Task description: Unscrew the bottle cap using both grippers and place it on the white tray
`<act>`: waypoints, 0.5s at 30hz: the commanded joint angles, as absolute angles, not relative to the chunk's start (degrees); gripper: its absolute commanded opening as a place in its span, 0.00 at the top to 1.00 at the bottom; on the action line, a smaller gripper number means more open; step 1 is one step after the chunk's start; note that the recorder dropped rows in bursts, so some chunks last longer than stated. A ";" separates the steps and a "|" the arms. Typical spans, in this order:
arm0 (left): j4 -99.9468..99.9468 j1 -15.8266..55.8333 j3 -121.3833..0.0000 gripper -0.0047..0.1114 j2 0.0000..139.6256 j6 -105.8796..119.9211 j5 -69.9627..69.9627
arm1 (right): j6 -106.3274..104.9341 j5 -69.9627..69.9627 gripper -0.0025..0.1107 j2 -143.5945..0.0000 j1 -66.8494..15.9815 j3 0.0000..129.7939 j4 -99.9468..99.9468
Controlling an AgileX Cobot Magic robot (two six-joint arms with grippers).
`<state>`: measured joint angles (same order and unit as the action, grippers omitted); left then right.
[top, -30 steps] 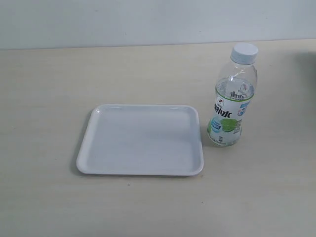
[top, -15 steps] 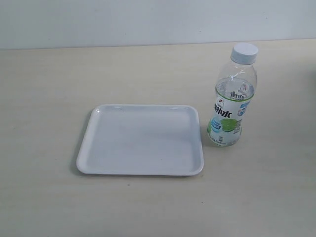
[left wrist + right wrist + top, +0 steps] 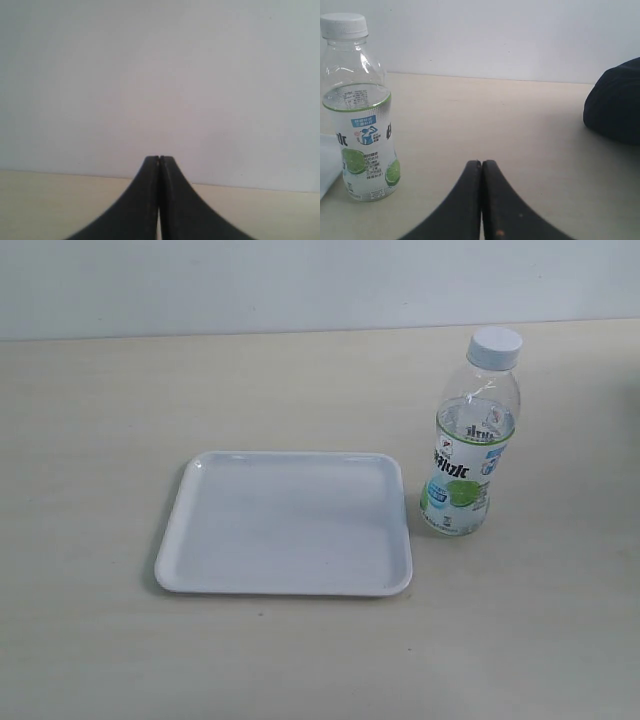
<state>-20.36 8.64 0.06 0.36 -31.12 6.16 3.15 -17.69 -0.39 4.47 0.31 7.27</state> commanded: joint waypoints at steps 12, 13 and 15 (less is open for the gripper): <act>-20.38 8.55 0.00 0.96 0.00 -31.85 2.10 | 2.63 -13.09 0.98 0.00 4.76 0.00 14.28; -20.38 8.55 0.00 0.96 0.00 -31.85 1.33 | 2.63 -11.90 0.98 0.00 4.76 0.00 14.29; -20.38 8.55 0.00 0.96 0.00 -31.85 0.43 | 2.87 -8.84 0.98 0.00 4.76 0.00 14.03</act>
